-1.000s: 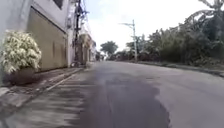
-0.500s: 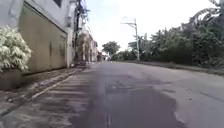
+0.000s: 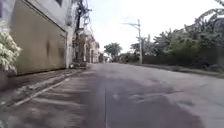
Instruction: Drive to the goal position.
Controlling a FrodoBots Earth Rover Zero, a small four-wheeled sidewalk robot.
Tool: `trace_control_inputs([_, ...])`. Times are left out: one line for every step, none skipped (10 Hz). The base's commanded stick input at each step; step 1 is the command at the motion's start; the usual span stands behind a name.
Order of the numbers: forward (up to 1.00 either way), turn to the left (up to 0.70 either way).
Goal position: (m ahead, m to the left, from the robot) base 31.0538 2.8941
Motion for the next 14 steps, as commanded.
trace_control_inputs([1.00,0.00])
trace_control_inputs([1.00,0.00])
trace_control_inputs([1.00,0.00])
trace_control_inputs([1.00,0.00])
trace_control_inputs([1.00,0.00])
trace_control_inputs([1.00,0.00])
trace_control_inputs([1.00,0.00])
trace_control_inputs([1.00,0.00])
trace_control_inputs([1.00,0.00])
trace_control_inputs([1.00,0.00])
trace_control_inputs([1.00,0.00])
trace_control_inputs([1.00,0.00])
trace_control_inputs([1.00,0.00])
trace_control_inputs([1.00,0.00])
